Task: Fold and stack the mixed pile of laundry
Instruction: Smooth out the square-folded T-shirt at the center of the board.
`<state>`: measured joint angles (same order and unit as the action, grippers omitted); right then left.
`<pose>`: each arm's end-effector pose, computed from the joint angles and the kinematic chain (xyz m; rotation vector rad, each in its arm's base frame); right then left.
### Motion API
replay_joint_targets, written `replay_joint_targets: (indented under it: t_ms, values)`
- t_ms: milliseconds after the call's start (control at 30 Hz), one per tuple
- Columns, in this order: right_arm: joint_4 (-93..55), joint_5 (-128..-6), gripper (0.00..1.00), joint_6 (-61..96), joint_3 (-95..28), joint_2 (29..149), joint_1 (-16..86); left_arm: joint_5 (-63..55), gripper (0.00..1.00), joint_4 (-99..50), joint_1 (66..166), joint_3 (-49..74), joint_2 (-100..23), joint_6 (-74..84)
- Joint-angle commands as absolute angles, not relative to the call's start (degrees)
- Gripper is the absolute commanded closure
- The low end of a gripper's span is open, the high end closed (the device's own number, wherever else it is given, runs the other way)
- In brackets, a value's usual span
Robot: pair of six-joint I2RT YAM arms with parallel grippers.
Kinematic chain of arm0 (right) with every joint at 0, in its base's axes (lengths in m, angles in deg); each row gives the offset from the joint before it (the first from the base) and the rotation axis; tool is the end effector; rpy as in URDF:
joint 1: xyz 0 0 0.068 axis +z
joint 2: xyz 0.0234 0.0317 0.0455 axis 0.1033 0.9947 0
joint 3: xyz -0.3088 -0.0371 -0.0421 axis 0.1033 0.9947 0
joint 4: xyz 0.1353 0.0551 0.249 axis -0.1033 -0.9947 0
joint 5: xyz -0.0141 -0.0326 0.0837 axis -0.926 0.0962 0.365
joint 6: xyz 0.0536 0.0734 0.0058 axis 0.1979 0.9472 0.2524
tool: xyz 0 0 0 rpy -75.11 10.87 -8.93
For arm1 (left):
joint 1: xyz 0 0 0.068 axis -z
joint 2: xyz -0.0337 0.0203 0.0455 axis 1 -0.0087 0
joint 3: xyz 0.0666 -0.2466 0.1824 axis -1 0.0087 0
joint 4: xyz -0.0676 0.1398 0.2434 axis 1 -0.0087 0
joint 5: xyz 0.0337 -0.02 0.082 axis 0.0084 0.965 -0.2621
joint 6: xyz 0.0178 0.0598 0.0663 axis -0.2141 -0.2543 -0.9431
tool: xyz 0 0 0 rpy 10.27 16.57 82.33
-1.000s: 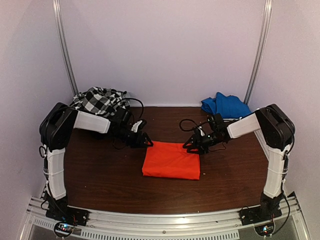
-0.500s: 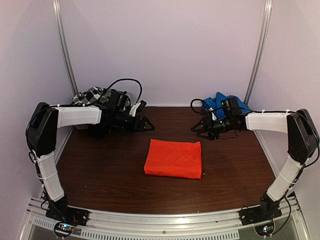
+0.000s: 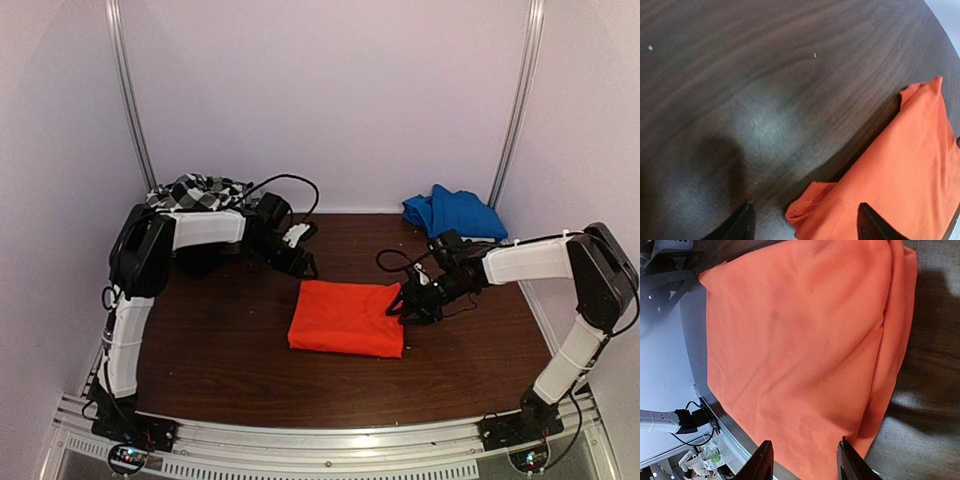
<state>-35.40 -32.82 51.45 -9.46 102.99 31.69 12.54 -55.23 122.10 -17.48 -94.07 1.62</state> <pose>0.2959 0.2028 0.1571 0.0820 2.8293 1.3000 0.4610 -0.3353 0.1428 0.7146 2.5434 -0.8169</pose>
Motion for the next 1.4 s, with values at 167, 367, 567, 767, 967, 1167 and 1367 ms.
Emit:
replay_joint_targets:
  t_ms: [167, 367, 567, 767, 967, 1167, 1367]
  values:
    - [-38.2, -38.6, 0.64, 48.4, -10.2, 108.2, 32.3, 16.6, 0.88, -57.4, 123.3, -10.8, -92.0, -3.6]
    - [-39.0, -37.2, 0.74, 44.7, -12.4, 110.4, 33.9, 16.6, 1.00, -48.5, 122.8, 11.1, -79.9, 2.1]
    - [-39.3, -31.2, 0.96, 40.2, -15.1, 112.0, 39.0, 19.7, 1.00, -43.9, 123.1, 32.7, -62.3, 6.9]
    - [-36.2, -29.6, 1.00, 41.2, -14.1, 109.6, 39.9, 17.2, 0.48, -41.6, 123.0, 36.8, -51.8, 8.0]
    - [-33.7, -28.9, 0.74, 44.0, -12.7, 108.4, 39.9, 22.4, 0.47, -36.0, 123.5, 22.7, -64.9, 9.4]
    - [-30.9, -28.1, 0.72, 46.0, -10.3, 106.8, 39.9, 26.2, 0.48, -33.8, 125.5, 7.7, -78.5, 8.9]
    - [-31.3, -28.4, 0.70, 46.2, -9.8, 107.0, 39.9, 30.8, 0.49, -32.8, 128.5, 2.5, -86.0, 8.2]
